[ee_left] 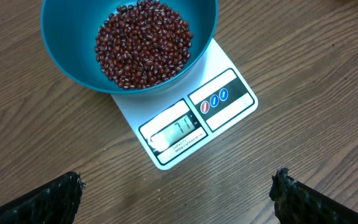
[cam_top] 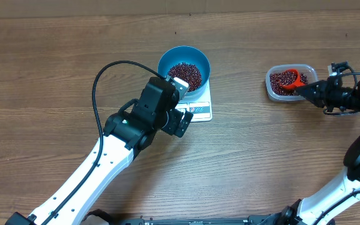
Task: Scoop item into bowl and weigh 150g on scale
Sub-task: 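Drag the scoop through the beans to fill it, right gripper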
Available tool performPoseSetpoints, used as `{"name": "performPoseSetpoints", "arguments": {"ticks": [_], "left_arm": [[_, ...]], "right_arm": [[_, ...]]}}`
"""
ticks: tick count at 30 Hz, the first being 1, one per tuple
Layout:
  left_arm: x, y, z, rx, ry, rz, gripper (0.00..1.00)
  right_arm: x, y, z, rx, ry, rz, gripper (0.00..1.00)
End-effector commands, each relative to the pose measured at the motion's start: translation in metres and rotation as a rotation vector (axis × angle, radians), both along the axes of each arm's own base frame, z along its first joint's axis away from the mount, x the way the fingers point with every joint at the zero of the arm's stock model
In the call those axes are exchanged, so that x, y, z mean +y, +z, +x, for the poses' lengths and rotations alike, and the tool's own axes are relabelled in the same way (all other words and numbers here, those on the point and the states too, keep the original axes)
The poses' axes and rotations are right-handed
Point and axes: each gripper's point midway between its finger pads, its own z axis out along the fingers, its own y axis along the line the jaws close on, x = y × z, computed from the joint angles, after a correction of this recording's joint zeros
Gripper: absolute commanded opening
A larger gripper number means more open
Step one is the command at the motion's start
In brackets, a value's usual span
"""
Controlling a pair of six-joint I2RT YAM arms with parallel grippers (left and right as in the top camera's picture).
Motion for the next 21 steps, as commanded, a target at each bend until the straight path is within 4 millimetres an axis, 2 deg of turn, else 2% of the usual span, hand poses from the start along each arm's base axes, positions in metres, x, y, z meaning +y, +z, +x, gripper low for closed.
{"name": "performPoseSetpoints", "arguments": {"ticks": [1, 11, 21], "left_arm": [[0.000, -0.003, 0.000, 0.004, -0.010, 0.006, 1.00], [0.000, -0.003, 0.000, 0.004, -0.010, 0.006, 1.00], [0.000, -0.003, 0.000, 0.004, -0.010, 0.006, 1.00]], "right_arm": [[0.000, 0.006, -0.002, -0.021, -0.009, 0.057, 0.04], [-0.009, 0.023, -0.010, -0.072, -0.041, 0.152, 0.04], [-0.002, 0.042, -0.010, -0.158, -0.029, 0.236, 0.04]]}}
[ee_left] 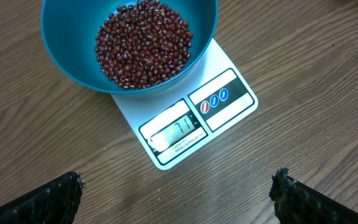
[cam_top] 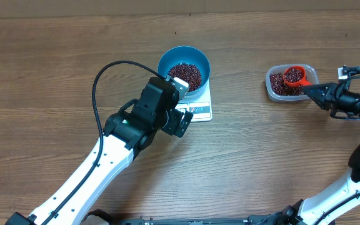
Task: Scoop item into bowl and weigh 150g on scale
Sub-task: 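Drag the scoop through the beans to fill it, right gripper, then lift the filled scoop and carry it over the blue bowl, right gripper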
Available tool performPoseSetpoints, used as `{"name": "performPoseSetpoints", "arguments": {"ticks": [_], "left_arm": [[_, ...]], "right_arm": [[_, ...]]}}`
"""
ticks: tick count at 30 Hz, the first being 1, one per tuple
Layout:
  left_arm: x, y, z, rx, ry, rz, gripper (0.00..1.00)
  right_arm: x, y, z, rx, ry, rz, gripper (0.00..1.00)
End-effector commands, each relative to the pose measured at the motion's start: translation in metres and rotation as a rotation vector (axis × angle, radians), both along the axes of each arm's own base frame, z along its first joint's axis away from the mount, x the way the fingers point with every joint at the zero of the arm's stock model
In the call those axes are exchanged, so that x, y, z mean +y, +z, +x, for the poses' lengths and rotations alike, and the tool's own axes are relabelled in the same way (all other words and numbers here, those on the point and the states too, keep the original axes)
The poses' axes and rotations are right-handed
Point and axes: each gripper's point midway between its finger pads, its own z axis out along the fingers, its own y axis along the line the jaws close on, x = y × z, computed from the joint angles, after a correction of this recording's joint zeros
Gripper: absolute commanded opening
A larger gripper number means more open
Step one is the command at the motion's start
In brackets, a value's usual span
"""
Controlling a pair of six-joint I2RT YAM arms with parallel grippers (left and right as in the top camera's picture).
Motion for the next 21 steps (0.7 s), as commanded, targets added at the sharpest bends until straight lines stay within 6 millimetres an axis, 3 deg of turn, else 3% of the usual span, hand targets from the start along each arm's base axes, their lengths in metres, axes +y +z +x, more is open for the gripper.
{"name": "performPoseSetpoints", "arguments": {"ticks": [1, 21], "left_arm": [[0.000, -0.003, 0.000, 0.004, -0.010, 0.006, 1.00], [0.000, -0.003, 0.000, 0.004, -0.010, 0.006, 1.00]], "right_arm": [[0.002, 0.012, 0.003, -0.067, -0.005, 0.059, 0.04], [0.016, 0.046, 0.006, -0.141, -0.026, 0.246, 0.04]]}}
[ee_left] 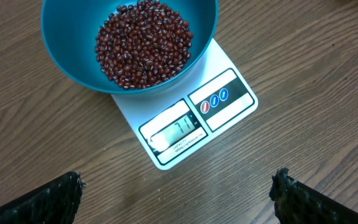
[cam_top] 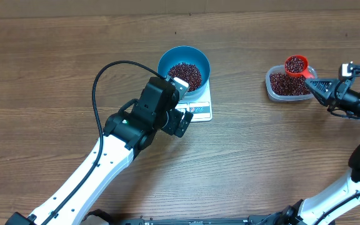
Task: Scoop item into bowl and weigh 150g on scale
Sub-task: 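Lift the filled scoop and carry it over the blue bowl, right gripper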
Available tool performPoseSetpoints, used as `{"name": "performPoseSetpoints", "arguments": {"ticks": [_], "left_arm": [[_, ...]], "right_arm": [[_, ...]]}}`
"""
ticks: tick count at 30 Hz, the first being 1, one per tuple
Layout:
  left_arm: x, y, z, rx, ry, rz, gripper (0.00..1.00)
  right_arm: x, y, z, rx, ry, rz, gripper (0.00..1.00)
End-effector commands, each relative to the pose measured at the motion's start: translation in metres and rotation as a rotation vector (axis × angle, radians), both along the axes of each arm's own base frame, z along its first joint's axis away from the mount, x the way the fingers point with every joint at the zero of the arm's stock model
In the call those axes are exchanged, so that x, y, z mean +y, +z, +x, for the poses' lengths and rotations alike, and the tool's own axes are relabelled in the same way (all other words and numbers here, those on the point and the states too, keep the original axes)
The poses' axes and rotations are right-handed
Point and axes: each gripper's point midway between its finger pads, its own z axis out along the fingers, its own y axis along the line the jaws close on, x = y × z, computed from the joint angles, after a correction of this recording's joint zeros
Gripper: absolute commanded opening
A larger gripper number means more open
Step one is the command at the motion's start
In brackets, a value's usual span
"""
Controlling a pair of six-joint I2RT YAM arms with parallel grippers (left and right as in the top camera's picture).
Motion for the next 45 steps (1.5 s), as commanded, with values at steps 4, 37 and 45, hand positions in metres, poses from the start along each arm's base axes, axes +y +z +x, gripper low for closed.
{"name": "performPoseSetpoints", "arguments": {"ticks": [4, 37, 45], "left_arm": [[0.000, -0.003, 0.000, 0.004, -0.010, 0.006, 1.00], [0.000, -0.003, 0.000, 0.004, -0.010, 0.006, 1.00], [0.000, -0.003, 0.000, 0.004, -0.010, 0.006, 1.00]], "right_arm": [[0.034, 0.009, 0.007, -0.033, 0.073, 0.056, 0.04], [0.235, 0.017, -0.009, -0.123, 0.588, 0.100, 0.04], [0.239, 0.011, 0.010, -0.120, 0.587, 0.049, 0.04]]}}
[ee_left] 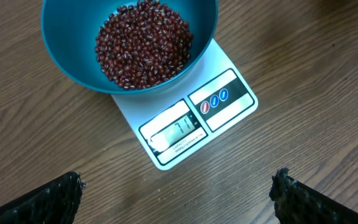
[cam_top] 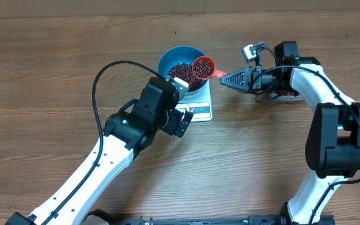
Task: Scoop item into bowl and weigh 150g on scale
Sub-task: 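Lift the filled scoop and carry it over the blue bowl, right gripper, then tilt the red scoop to pour beans into the bowl, right gripper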
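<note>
A blue bowl (cam_top: 183, 67) of red beans (ee_left: 143, 43) stands on a white scale (ee_left: 194, 121) whose display reads 77. A red scoop (cam_top: 203, 66) full of beans hangs over the bowl's right rim, with my right gripper (cam_top: 225, 79) shut on its handle. My left gripper (ee_left: 178, 196) hovers open over bare wood just in front of the scale, nothing between its fingers (ee_left: 45, 199). The bean tub behind the right arm (cam_top: 292, 90) is mostly hidden.
The left arm (cam_top: 130, 128) reaches diagonally from the lower left up to the scale. The right arm (cam_top: 330, 119) arches from the lower right edge to the middle. Wood table (cam_top: 55, 69) lies all around.
My right gripper has moved left with the full scoop, from above the bean tub at the right to over the bowl's right rim. The left arm and scale reading are unchanged.
My right gripper first held the scoop down in the beans of the tub. Then the scoop stood filled at the tub's top, then lifted at its far edge. Now it is over the bowl. The left gripper stayed open by the scale, which reads 77 throughout.
</note>
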Available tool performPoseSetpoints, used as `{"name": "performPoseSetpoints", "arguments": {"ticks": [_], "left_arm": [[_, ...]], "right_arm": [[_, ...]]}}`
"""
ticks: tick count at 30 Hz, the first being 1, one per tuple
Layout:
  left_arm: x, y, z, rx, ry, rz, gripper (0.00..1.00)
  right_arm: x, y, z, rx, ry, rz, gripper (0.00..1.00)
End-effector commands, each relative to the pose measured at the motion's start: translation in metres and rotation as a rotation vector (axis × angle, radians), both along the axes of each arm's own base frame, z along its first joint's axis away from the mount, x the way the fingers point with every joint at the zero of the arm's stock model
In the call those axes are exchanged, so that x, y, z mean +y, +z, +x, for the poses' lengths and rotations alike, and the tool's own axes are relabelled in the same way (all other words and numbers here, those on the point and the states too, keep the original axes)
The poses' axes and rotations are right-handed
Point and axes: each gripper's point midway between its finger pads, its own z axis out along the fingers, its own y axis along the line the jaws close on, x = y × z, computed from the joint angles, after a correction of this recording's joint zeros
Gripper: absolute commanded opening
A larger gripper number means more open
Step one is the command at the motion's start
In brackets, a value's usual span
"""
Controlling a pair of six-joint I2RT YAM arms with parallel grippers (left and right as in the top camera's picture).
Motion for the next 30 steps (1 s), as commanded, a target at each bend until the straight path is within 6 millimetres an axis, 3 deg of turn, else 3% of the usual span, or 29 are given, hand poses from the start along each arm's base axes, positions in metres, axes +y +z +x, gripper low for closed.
{"name": "performPoseSetpoints", "arguments": {"ticks": [1, 3, 8, 16, 25, 30], "left_arm": [[0.000, -0.003, 0.000, 0.004, -0.010, 0.006, 1.00], [0.000, -0.003, 0.000, 0.004, -0.010, 0.006, 1.00], [0.000, -0.003, 0.000, 0.004, -0.010, 0.007, 1.00], [0.000, -0.003, 0.000, 0.004, -0.010, 0.006, 0.99], [0.000, -0.003, 0.000, 0.004, -0.010, 0.006, 1.00], [0.000, -0.003, 0.000, 0.004, -0.010, 0.006, 1.00]], "right_arm": [[0.002, -0.006, 0.006, 0.067, -0.011, -0.040, 0.04], [0.000, -0.021, 0.011, 0.088, -0.040, -0.125, 0.04], [0.002, -0.032, 0.015, 0.061, -0.052, -0.196, 0.04], [0.033, -0.046, 0.019, -0.066, -0.018, -0.304, 0.04], [0.039, -0.042, 0.024, -0.128, -0.015, -0.302, 0.04], [0.039, -0.030, 0.025, -0.165, -0.023, -0.301, 0.04]]}}
